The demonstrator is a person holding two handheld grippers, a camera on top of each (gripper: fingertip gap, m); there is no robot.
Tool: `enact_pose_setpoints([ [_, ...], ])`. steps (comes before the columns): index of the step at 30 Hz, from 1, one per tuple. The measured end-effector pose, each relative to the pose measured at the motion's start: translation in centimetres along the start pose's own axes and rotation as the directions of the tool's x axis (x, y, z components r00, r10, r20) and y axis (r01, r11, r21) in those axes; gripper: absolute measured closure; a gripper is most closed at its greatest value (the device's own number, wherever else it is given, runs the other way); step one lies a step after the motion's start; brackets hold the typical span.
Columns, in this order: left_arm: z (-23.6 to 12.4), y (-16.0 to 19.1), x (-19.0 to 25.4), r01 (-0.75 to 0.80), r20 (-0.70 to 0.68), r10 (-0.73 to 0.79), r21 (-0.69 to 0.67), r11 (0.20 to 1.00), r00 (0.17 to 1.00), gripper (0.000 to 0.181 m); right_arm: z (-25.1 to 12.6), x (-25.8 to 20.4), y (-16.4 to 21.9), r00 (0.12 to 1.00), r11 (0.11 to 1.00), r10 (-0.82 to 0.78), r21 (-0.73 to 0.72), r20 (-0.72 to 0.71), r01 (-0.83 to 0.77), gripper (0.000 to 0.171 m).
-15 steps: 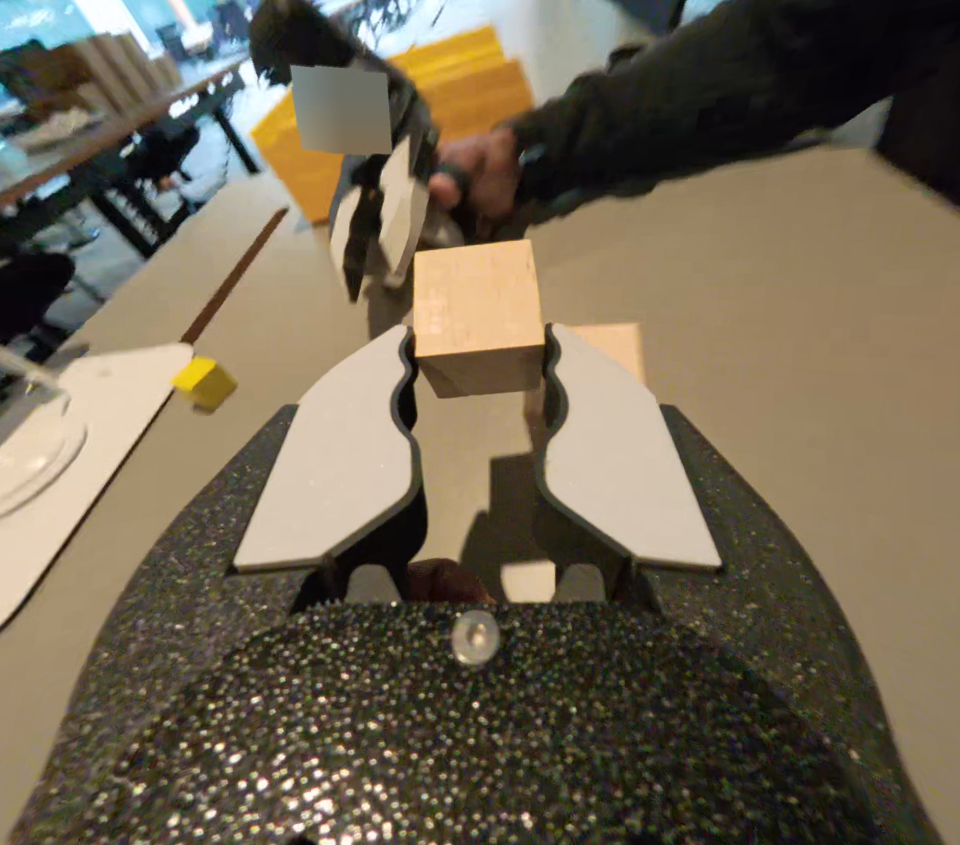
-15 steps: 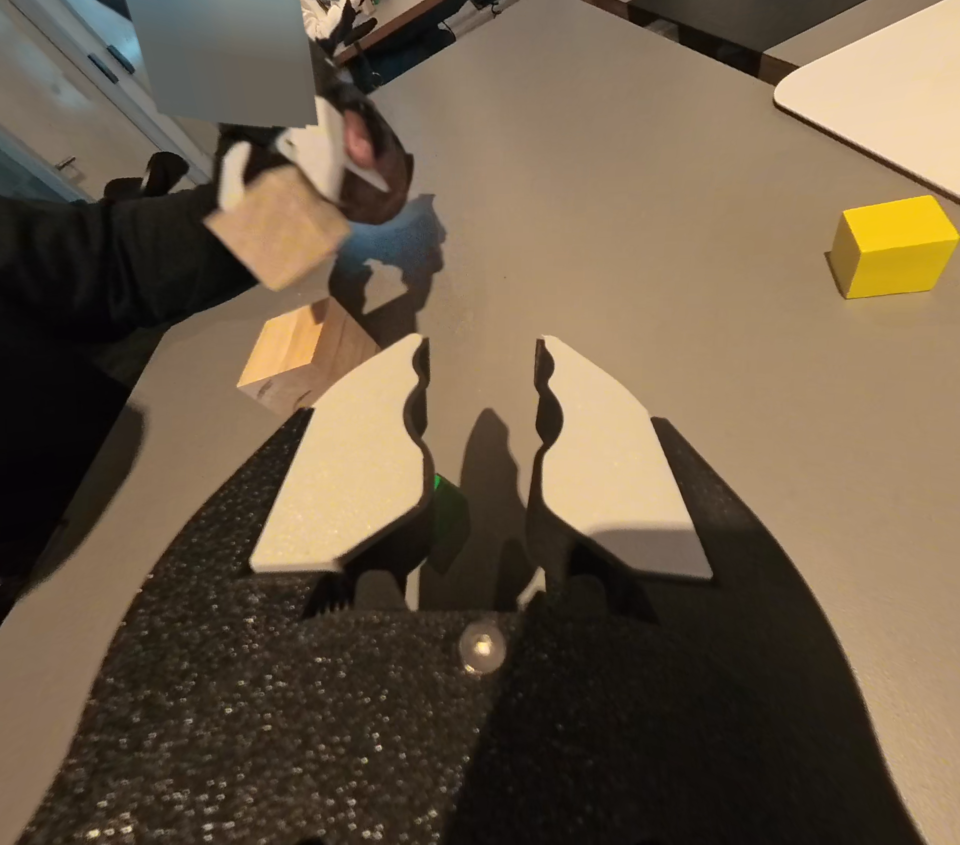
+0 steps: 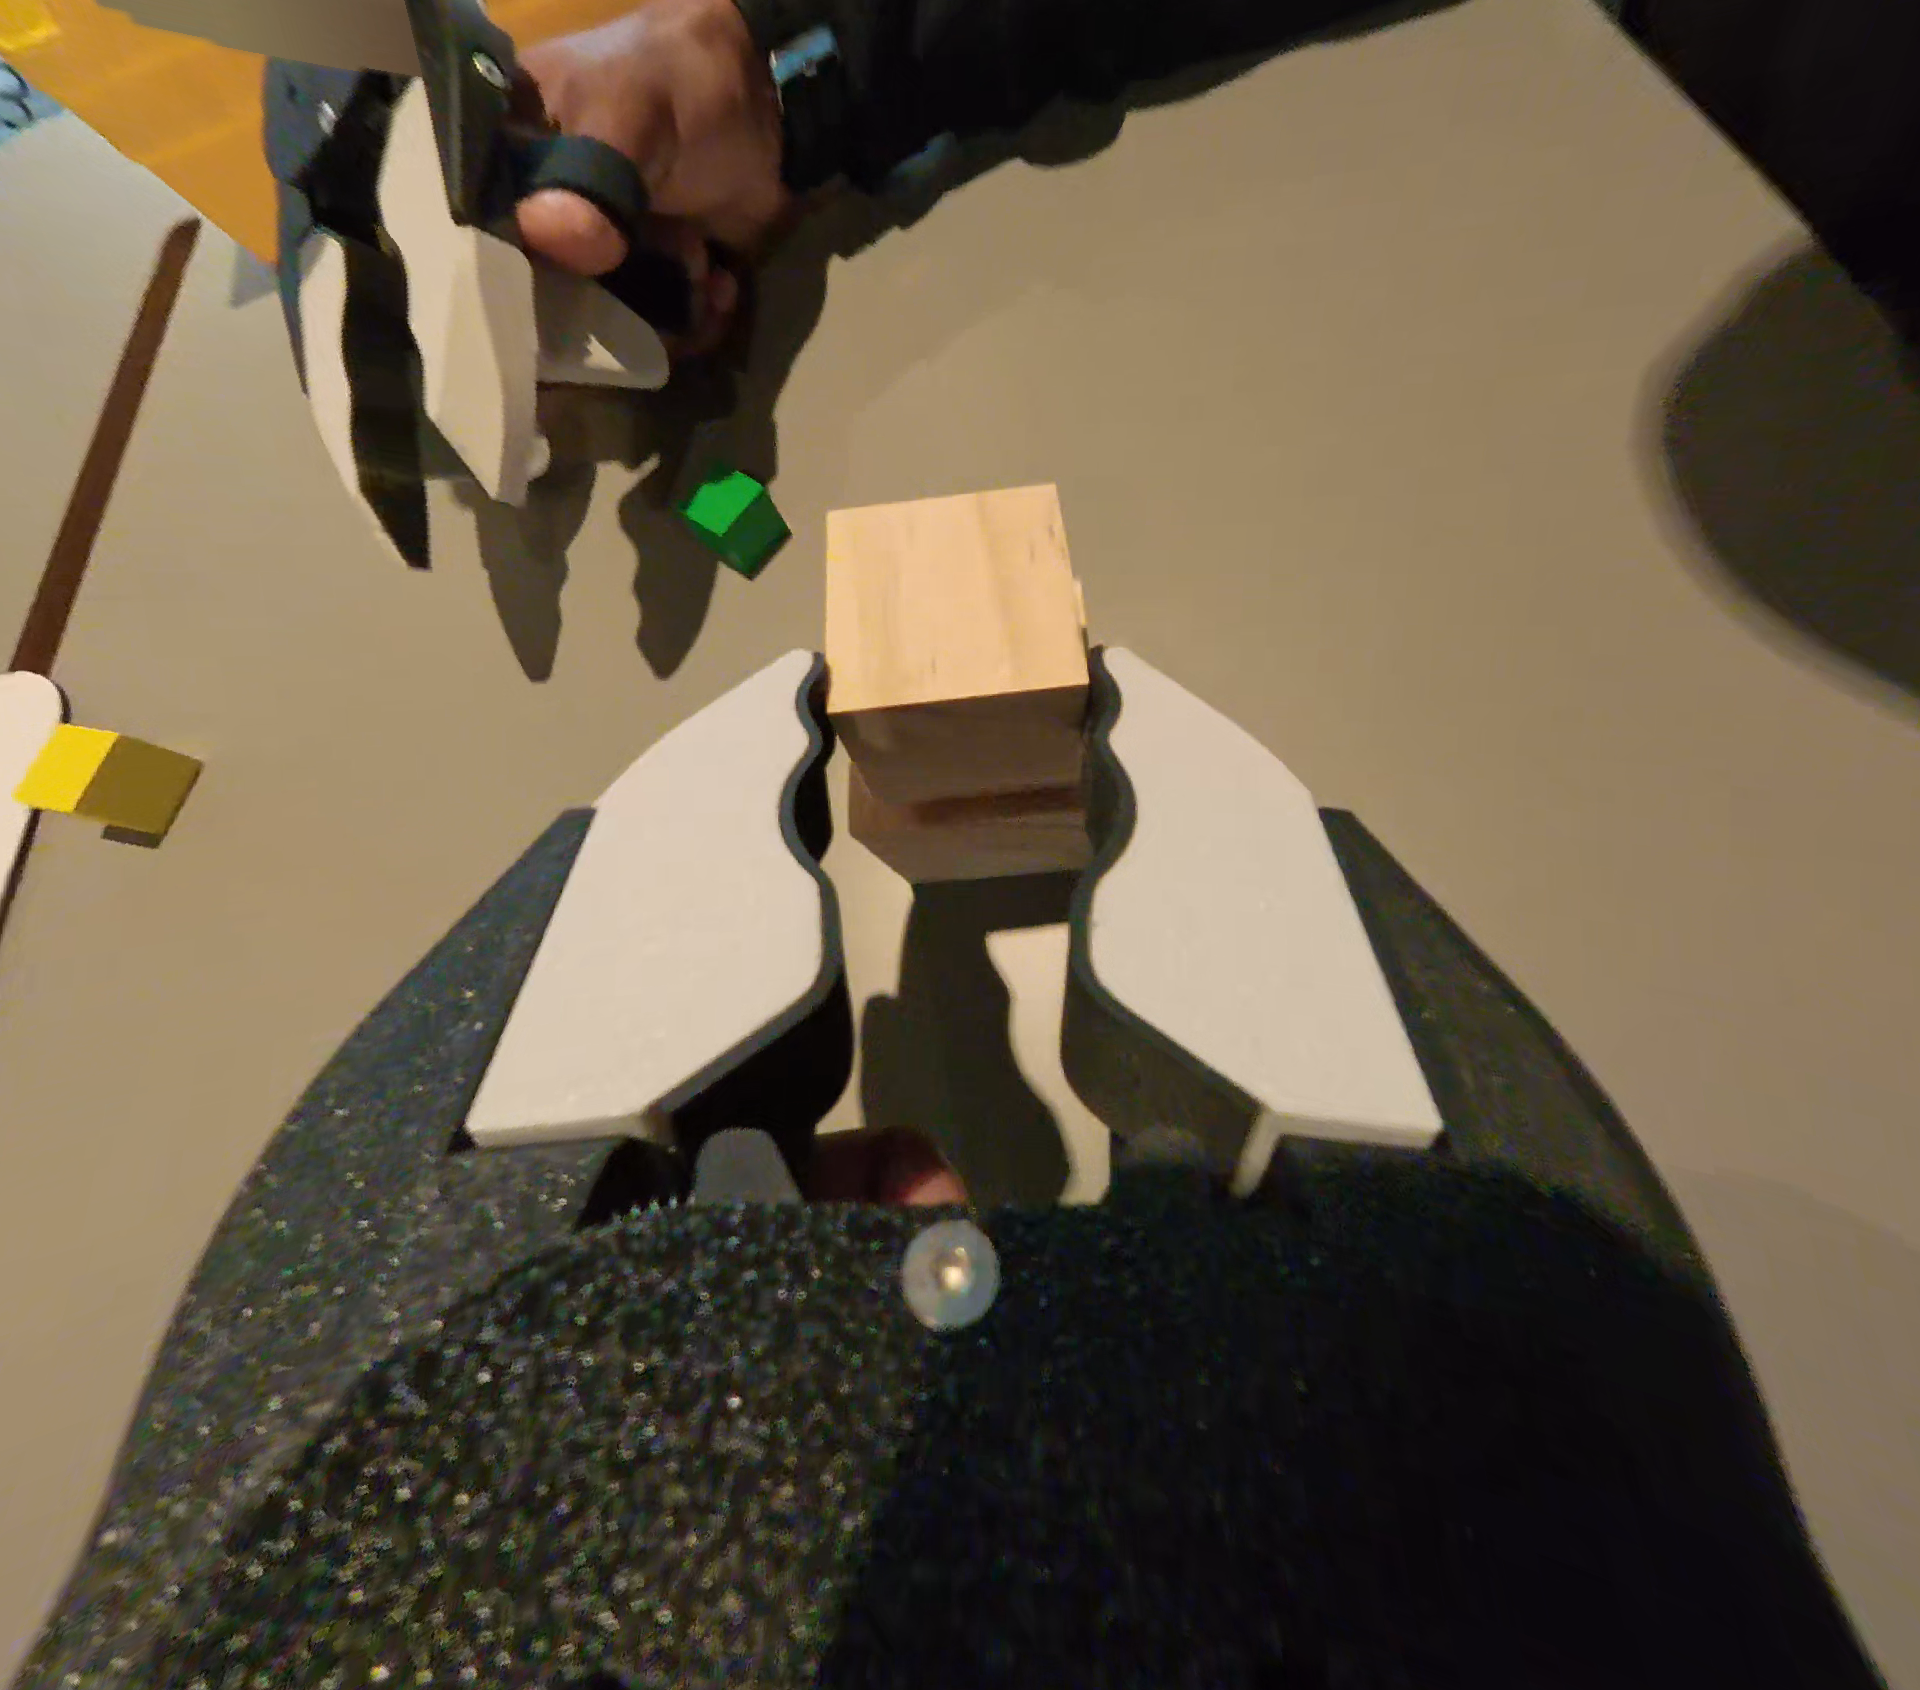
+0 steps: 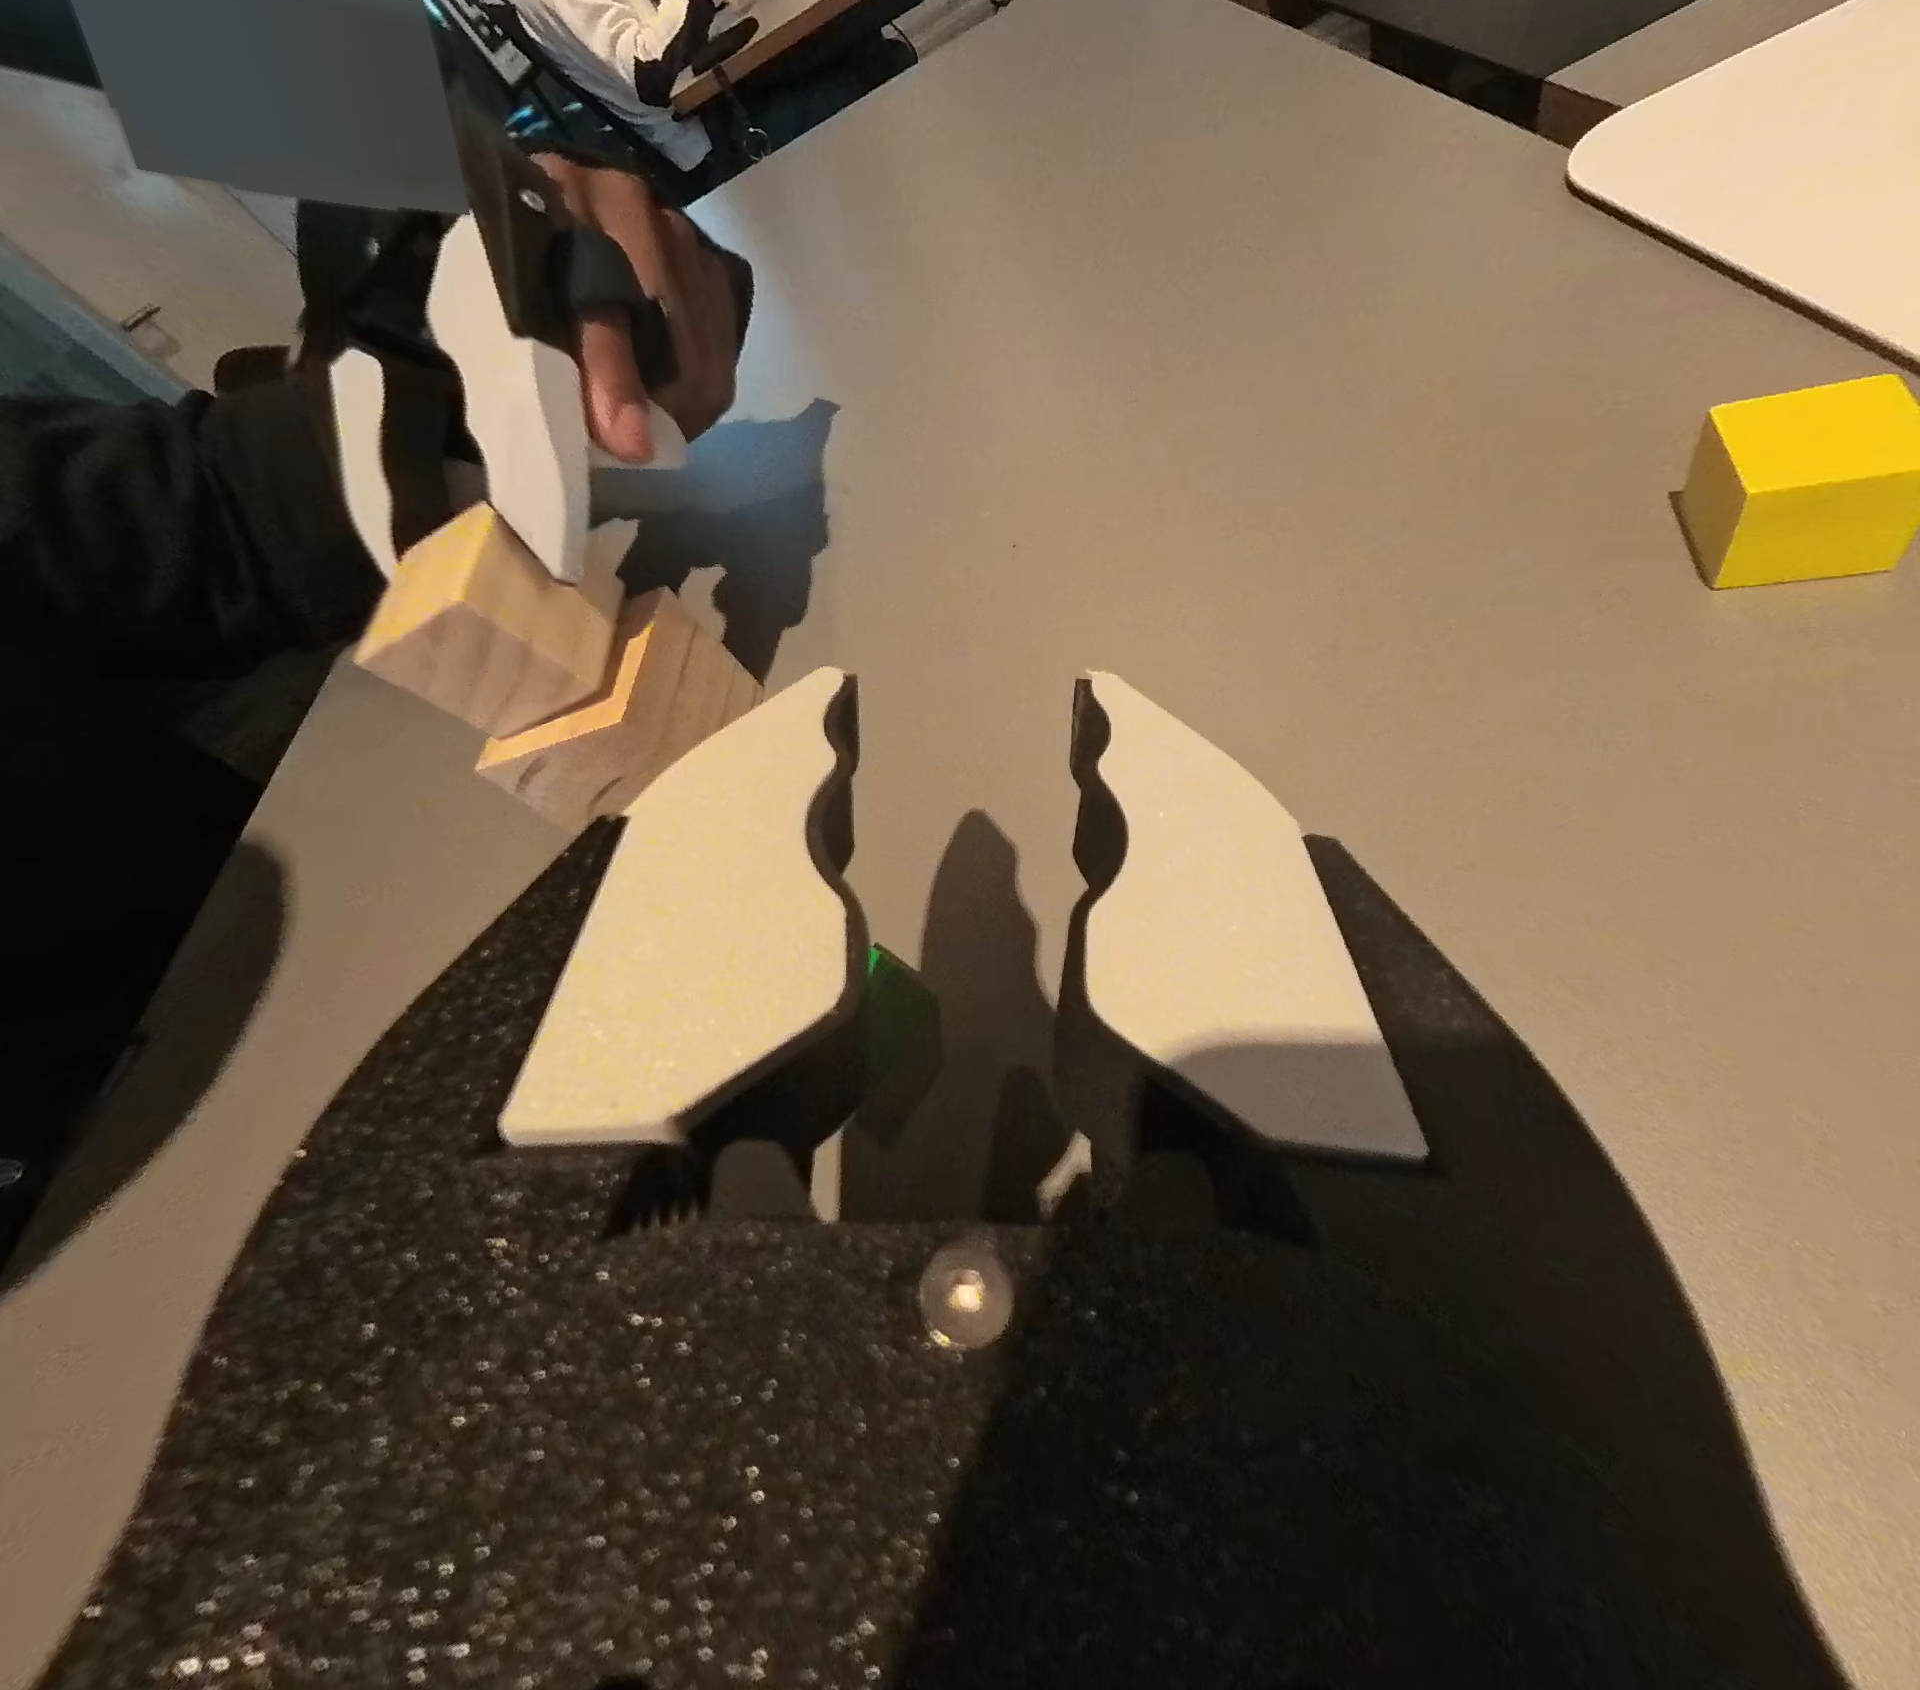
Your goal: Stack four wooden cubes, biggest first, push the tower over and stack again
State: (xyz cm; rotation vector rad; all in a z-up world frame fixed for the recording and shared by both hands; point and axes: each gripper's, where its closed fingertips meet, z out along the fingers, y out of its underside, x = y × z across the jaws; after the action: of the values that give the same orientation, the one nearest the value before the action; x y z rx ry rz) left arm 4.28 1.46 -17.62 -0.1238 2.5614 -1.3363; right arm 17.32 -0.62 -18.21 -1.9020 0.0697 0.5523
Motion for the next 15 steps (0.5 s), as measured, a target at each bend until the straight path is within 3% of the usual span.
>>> enact_pose_setpoints([
  [15,0.24,0.08,-0.03,0.004,-0.006,-0.004,0.021,1.0,1.0,0.135,0.0,0.02,-0.04,1.0,1.0,0.009,0.001,0.008,-0.009,0.132],
])
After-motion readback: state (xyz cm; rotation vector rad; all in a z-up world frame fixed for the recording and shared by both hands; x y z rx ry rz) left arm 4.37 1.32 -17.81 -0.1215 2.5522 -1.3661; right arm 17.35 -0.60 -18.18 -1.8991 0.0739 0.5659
